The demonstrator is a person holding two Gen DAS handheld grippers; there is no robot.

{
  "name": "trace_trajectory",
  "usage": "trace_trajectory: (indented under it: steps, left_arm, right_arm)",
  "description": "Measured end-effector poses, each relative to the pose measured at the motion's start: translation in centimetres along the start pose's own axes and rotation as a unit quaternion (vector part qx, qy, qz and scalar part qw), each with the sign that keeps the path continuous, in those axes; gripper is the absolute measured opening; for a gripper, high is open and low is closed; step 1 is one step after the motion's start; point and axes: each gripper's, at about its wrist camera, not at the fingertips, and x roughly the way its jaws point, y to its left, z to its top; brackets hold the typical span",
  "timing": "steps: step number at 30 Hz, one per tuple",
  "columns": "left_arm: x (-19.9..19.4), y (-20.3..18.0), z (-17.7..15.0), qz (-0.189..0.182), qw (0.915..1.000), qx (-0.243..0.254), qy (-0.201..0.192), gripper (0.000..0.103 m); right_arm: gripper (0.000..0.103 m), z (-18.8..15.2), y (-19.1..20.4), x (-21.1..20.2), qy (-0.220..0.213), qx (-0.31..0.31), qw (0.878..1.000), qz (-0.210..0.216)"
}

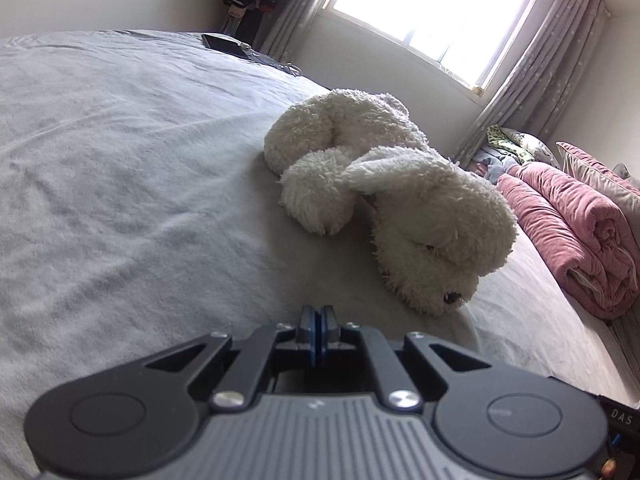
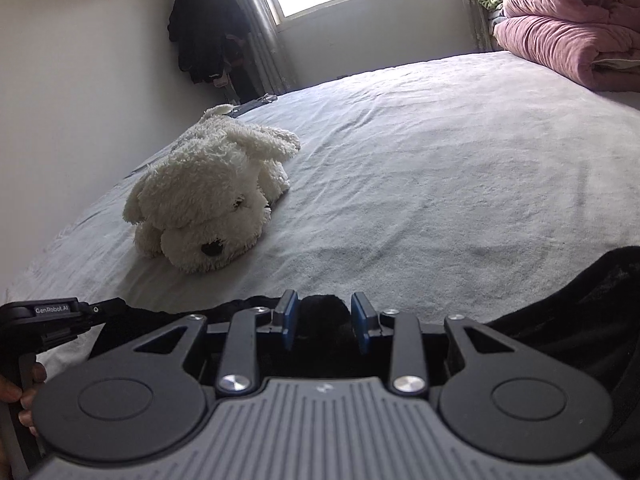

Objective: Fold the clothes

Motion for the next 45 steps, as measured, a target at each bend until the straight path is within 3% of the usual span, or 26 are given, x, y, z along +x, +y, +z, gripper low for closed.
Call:
trace_trajectory:
  steps: [1,2,3,9,16,21,25,26,28,29,30,33,41,43,45]
  left_arm:
    - [-0.1,-0.1,0.0,0.003,1.0000,0.004,-0.005,0.002]
    - [-0.3,-0.2,0.1,0.007,0.9999,0.008,-0.011,0.002]
    - [-0.4,-0.3,0.1,0.011,0.9997,0.012,-0.017,0.002]
    - [-1.9,-0.9,0.6,0.024,0.9957,0.042,-0.080,0.002]
    - [0.6,-1.2,-0.1,0.047,0.9956,0.068,-0.043,0.002]
    - [1.0,-0.8,-0.2,0.049,0.9968,0.056,-0.030,0.005]
    - [0.8,-1.3,-0.3,0.055,0.9957,0.068,-0.030,0.006]
    - [0.6,-1.4,-0.3,0.056,0.9955,0.070,-0.030,0.008]
    - [0.2,-1.7,-0.1,0.059,0.9949,0.076,-0.032,0.026]
    - [-0.1,-2.0,-0.1,0.064,0.9937,0.084,-0.037,0.033]
    - [-0.4,-2.3,0.0,0.071,0.9922,0.094,-0.042,0.043]
    - [-1.2,-3.2,0.2,0.070,0.9889,0.119,-0.053,0.045]
    - [-2.0,-6.3,-0.3,0.000,0.9850,0.169,-0.035,0.049]
    - [-1.6,-7.5,-0.5,-0.023,0.9821,0.186,-0.021,0.049]
    - [-1.3,-9.2,-0.9,-0.034,0.9741,0.223,-0.013,0.049]
  right_arm:
    - [0.028,0.1,0.2,0.2,0.005,-0.006,1.000,-0.004]
    - [0.008,0.3,0.3,0.3,0.007,-0.009,1.000,-0.008]
    - [0.005,0.5,0.3,0.3,0.007,-0.009,1.000,-0.011]
    - [0.005,2.2,0.7,-0.2,-0.051,-0.028,0.997,-0.055]
    - [0.005,1.6,0.5,3.1,-0.028,-0.046,0.995,-0.087]
    - [0.005,1.3,0.4,4.4,-0.013,-0.056,0.993,-0.104]
    - [0.009,1.4,0.8,4.2,-0.011,-0.063,0.992,-0.106]
    - [0.015,1.5,0.7,4.0,-0.011,-0.060,0.993,-0.101]
    - [0.022,1.9,0.2,3.2,-0.007,-0.046,0.995,-0.087]
    - [0.034,2.1,-0.1,2.7,-0.006,-0.038,0.996,-0.079]
    - [0.040,2.4,-0.6,1.9,-0.010,-0.031,0.997,-0.073]
    - [0.042,3.4,-2.4,-0.6,-0.017,-0.013,0.998,-0.064]
    - [0.042,4.0,-10.3,-7.4,-0.024,0.010,0.995,-0.092]
    - [0.042,3.2,-12.2,-8.4,-0.020,0.002,0.995,-0.095]
    - [0.042,2.5,-13.8,-9.1,-0.016,-0.011,0.995,-0.096]
